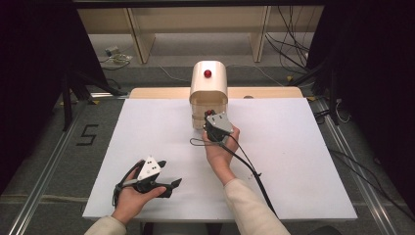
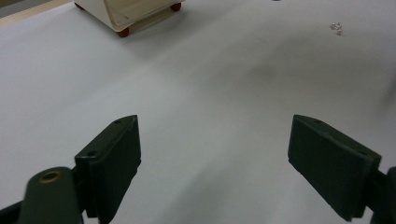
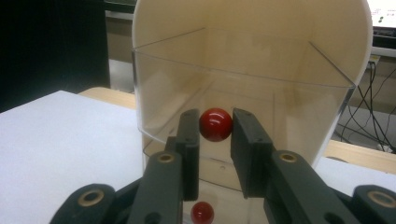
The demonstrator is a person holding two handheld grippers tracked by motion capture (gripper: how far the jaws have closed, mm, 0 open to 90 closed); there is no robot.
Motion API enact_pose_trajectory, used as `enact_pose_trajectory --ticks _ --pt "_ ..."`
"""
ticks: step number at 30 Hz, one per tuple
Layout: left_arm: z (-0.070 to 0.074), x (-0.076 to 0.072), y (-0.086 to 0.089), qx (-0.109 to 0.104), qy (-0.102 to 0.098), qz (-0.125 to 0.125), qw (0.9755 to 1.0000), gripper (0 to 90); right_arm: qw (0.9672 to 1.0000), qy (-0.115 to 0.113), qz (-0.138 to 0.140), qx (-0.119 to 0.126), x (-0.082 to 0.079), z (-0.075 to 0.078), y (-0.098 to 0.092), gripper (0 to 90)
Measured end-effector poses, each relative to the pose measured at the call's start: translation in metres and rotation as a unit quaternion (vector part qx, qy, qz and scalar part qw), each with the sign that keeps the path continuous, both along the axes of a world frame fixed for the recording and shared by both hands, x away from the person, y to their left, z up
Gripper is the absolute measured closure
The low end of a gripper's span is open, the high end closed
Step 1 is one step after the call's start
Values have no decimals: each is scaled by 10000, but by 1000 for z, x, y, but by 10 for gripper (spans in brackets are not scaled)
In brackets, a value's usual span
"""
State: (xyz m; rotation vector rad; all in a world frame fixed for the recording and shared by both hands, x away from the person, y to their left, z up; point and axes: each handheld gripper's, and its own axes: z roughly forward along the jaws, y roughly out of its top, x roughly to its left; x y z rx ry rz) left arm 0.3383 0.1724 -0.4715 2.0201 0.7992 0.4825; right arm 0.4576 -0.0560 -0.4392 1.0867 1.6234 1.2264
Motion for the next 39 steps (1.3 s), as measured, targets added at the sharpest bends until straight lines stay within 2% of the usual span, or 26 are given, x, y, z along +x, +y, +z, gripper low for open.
enact_pose_trajectory --ticks 39 --pt "0 -1 -1 -34 -2 32 10000 168 9999 34 37 108 -11 0 -1 739"
